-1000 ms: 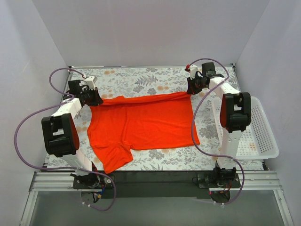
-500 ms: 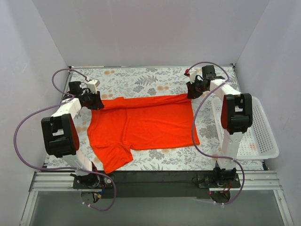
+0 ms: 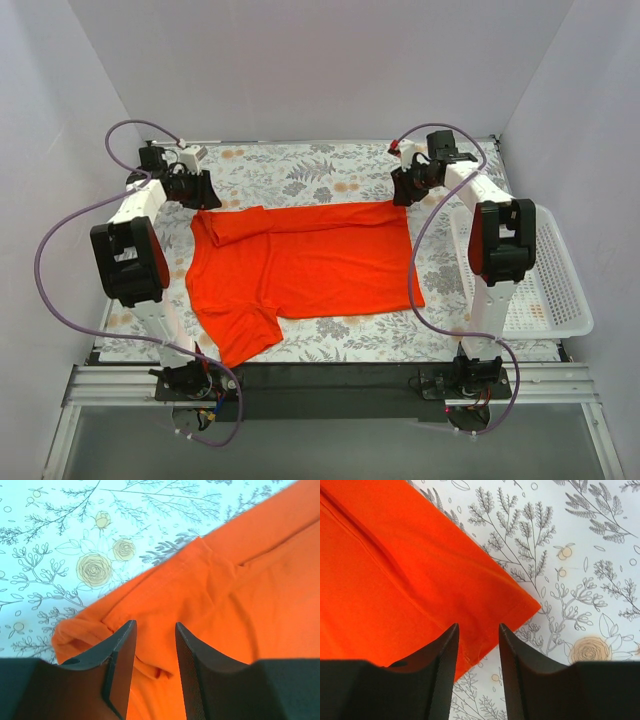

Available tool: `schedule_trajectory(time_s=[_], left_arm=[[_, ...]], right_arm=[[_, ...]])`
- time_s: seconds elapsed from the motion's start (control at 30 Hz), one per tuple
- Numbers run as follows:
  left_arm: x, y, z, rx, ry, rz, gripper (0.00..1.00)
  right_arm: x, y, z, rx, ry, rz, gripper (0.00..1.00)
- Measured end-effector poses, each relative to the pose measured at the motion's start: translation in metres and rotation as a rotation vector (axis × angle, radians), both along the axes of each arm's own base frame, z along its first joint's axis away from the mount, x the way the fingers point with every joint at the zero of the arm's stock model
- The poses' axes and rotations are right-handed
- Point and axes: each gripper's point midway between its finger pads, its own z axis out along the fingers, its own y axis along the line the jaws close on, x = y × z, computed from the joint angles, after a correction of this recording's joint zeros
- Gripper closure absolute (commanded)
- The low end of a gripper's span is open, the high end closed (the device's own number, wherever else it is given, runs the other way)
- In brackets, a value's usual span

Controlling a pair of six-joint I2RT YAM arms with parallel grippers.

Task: Fold and stack the t-shirts
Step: Fold the tshirt

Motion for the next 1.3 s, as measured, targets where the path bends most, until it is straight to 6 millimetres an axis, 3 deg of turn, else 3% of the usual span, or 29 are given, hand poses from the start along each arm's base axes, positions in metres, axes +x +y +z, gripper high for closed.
schedule_trajectory(time_s=[0.1,0.27,0.43,0.57,0.67,0.8,0.87,0.93,1.03,1.13,1.2,1.23,1.3], left_arm=[[0.010,0.001,-0.016,-0.021,0.048,0.019,0.61],[0.005,0.001,-0.042,-0.036,0.142,0.043,0.60],[0.000,0.003,-0.052,-0.026,0.183,0.057,0.60],[-0.003,0.005,-0.060,-0.013,0.216,0.065,0.57],[-0.009,0.005,-0.065,-0.008,0.249,0.067,0.54],[-0.018,0.006,-0.068,0.004,0.283,0.064,0.55],[-0.021,0.006,-0.069,0.005,0.293,0.059,0.62],[-0.028,0.003,-0.071,-0.001,0.310,0.035,0.79],[-0.046,-0.006,-0.074,-0.031,0.353,-0.022,0.92],[-0.071,-0.018,-0.072,-0.058,0.390,-0.111,0.96],[-0.087,-0.025,-0.069,-0.061,0.394,-0.165,0.90],[-0.104,-0.030,-0.067,-0.056,0.393,-0.216,0.76],[-0.125,-0.034,-0.062,-0.035,0.366,-0.288,0.59]], right_arm=[[0.000,0.009,-0.002,-0.013,0.002,0.017,0.59],[-0.008,0.018,-0.028,-0.063,0.057,0.043,0.61],[-0.020,0.008,-0.048,-0.120,0.112,0.047,0.61],[-0.026,0.002,-0.051,-0.144,0.136,0.053,0.61],[-0.030,0.002,-0.050,-0.144,0.150,0.064,0.55],[-0.023,0.017,-0.027,-0.082,0.130,0.084,0.50],[-0.015,0.032,-0.010,-0.044,0.095,0.104,0.50],[-0.011,0.047,0.004,-0.010,0.068,0.126,0.50],[-0.003,0.075,0.033,0.052,0.017,0.159,0.50],[0.003,0.090,0.045,0.085,-0.002,0.170,0.50],[0.003,0.089,0.044,0.085,0.007,0.162,0.50],[0.004,0.087,0.043,0.084,0.009,0.158,0.50],[0.002,0.085,0.038,0.079,0.016,0.158,0.50]])
